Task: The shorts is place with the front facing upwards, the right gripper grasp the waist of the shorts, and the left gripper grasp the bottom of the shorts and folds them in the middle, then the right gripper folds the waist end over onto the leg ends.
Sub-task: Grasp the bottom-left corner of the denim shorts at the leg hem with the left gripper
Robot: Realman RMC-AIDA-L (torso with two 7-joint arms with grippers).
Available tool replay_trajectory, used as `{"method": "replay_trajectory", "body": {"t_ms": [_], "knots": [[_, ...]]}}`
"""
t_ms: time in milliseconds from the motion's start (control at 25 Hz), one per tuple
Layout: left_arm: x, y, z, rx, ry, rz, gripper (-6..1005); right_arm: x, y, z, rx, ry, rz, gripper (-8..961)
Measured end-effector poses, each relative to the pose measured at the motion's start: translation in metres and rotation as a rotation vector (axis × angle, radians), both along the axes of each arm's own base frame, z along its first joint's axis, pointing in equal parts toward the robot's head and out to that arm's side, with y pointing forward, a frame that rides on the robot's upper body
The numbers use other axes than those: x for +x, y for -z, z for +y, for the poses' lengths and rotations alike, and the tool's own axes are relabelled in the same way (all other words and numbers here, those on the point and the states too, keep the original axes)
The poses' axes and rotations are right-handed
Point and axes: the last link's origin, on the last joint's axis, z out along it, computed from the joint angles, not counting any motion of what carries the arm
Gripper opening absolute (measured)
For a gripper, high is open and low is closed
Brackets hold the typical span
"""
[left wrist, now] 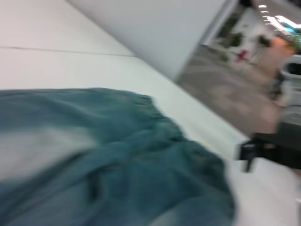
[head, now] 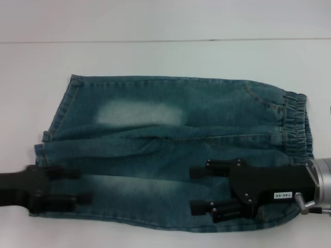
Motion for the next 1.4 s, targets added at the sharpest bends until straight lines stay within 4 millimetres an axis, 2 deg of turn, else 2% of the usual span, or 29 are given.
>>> {"method": "replay_trajectory", "body": {"t_ms": [240, 360, 520, 640, 960, 1400], "knots": [[-0.034, -0.044, -0.018, 0.196, -0.133, 0.058, 933, 0.002, -0.001, -0.001, -0.001, 0.006, 0.0, 917], [-0.046, -0.054, -0.031, 0.243, -0.193, 0.072, 932, 0.003, -0.001, -0.002, -0.001, 0.009, 0.001, 917], [-0.058, -0.047, -0.04, 0.196, -0.249, 0.12, 932, 0.003, -0.002, -0.002, -0.001, 0.011, 0.0, 917], [-0.061, -0.037, -0.04, 0.154, -0.267, 0.14, 932, 0.003, -0.002, -0.001, -0.002, 0.012, -0.002, 917], [-0.052, -0.02, -0.029, 0.093, -0.229, 0.135, 932, 0.006, -0.002, -0.004, -0.004, 0.022, -0.002, 916], [-0.047, -0.01, -0.019, 0.085, -0.208, 0.137, 914, 0.007, -0.002, -0.004, -0.002, 0.027, -0.002, 916]]}}
